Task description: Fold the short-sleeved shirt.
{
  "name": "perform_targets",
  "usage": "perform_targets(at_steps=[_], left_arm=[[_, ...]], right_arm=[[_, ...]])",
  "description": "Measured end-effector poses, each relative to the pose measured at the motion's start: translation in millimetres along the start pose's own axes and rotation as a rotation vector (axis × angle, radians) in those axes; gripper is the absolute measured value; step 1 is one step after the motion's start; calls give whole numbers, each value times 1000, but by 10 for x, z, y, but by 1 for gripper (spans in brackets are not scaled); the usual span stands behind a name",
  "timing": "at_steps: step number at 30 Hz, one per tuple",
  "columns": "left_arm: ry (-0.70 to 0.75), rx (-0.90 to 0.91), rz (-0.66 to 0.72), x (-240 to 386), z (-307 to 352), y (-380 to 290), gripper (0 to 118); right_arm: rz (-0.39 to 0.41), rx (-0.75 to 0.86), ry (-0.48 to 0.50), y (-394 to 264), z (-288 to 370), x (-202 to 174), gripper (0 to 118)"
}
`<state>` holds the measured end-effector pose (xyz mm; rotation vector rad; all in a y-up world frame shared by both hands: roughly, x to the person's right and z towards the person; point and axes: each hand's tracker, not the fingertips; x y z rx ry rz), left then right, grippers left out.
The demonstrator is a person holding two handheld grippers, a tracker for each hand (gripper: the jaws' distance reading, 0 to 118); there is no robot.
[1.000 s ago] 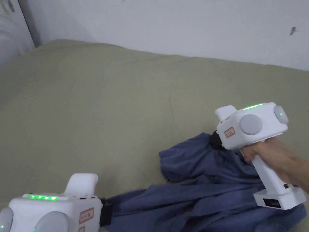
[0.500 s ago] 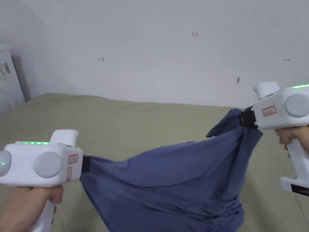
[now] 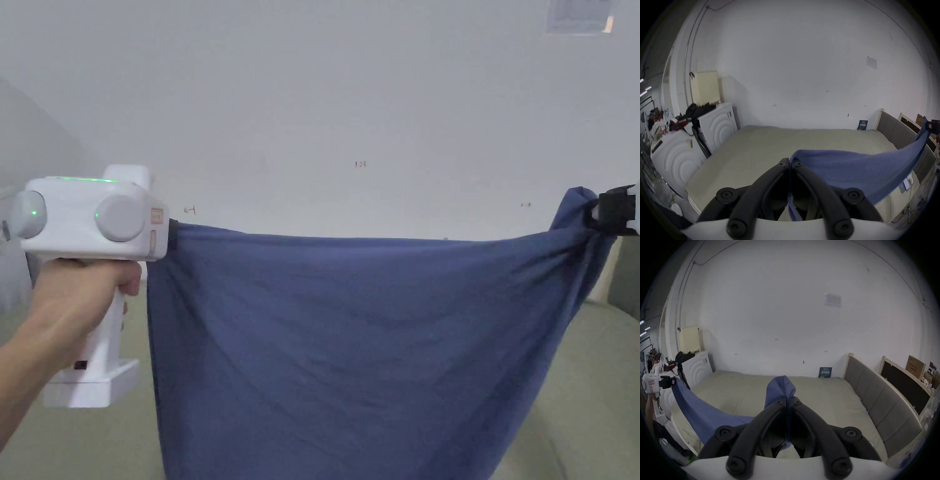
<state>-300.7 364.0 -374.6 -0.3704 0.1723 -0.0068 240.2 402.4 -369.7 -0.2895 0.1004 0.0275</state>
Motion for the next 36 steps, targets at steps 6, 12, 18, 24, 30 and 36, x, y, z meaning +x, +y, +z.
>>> perform_targets(at_steps=[6, 12, 18, 24, 30, 36], left_arm=[[14, 19, 33, -40, 10, 189, 0], [13, 16, 65, -105, -26, 279, 0], [35, 7, 60, -25, -227, 430, 0], [55, -1, 56, 31, -405, 547, 0], [67, 9, 67, 291, -787, 933, 0], [111, 33, 31, 341, -1378, 1301, 0]], right_arm=[[17, 30, -26, 90, 75, -25, 5], [7, 35, -30, 135, -3, -12, 5], [35, 41, -45, 248, -192, -40, 5], [58, 37, -67, 479, -593, -17, 5], [71, 45, -90, 763, -1062, 60, 5], [97, 68, -115, 1058, -1544, 117, 5]])
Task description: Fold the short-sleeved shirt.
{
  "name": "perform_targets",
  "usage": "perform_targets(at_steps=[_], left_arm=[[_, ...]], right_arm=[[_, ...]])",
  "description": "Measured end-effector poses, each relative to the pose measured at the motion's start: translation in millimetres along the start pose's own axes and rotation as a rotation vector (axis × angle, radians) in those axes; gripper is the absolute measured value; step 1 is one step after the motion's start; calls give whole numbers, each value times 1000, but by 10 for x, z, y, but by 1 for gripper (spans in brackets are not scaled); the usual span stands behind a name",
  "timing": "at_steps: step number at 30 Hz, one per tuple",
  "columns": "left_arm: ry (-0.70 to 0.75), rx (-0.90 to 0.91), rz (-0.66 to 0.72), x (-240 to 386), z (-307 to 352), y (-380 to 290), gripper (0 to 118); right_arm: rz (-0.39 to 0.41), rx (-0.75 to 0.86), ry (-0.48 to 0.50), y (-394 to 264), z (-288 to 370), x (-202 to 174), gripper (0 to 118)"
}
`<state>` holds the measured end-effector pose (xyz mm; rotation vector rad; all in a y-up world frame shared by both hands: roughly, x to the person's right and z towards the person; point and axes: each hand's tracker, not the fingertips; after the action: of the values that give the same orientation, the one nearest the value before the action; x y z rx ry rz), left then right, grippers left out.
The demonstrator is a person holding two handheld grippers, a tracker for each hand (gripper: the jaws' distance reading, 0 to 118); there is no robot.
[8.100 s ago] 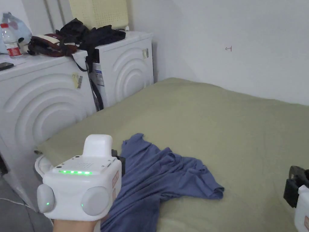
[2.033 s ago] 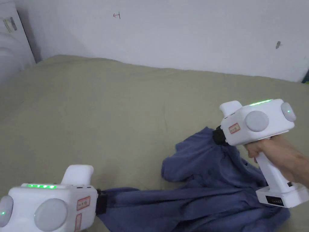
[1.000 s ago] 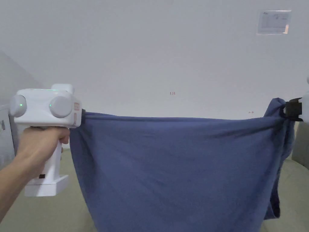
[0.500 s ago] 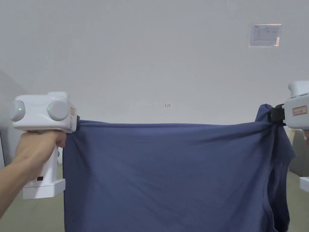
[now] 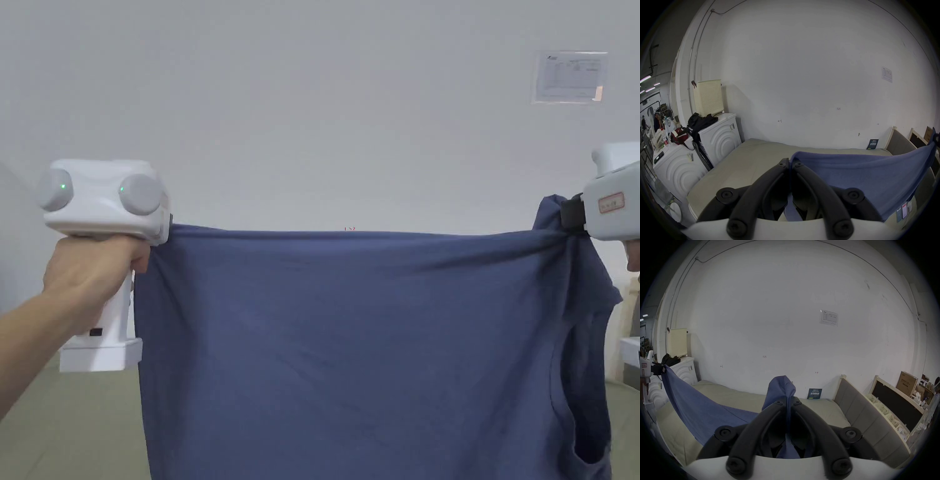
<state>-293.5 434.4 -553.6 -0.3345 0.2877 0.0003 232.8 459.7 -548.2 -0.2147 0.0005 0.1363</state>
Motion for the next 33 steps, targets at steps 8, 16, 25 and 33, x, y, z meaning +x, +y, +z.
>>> perform_targets(at_steps=[8, 16, 25, 33], left_arm=[[32, 19, -13, 267, -552, 297, 0], [55, 45, -31, 564, -974, 389, 0], [63, 3, -74, 817, -1482, -64, 0], [15, -134, -100, 744, -1525, -1405, 0]], right_arm=[[25, 19, -15, 245, -628, 52, 5], [25, 18, -40, 219, -1186, 70, 5], [5, -34, -42, -187, -1653, 76, 5], [-12, -184, 40, -1514, -1415, -18, 5]])
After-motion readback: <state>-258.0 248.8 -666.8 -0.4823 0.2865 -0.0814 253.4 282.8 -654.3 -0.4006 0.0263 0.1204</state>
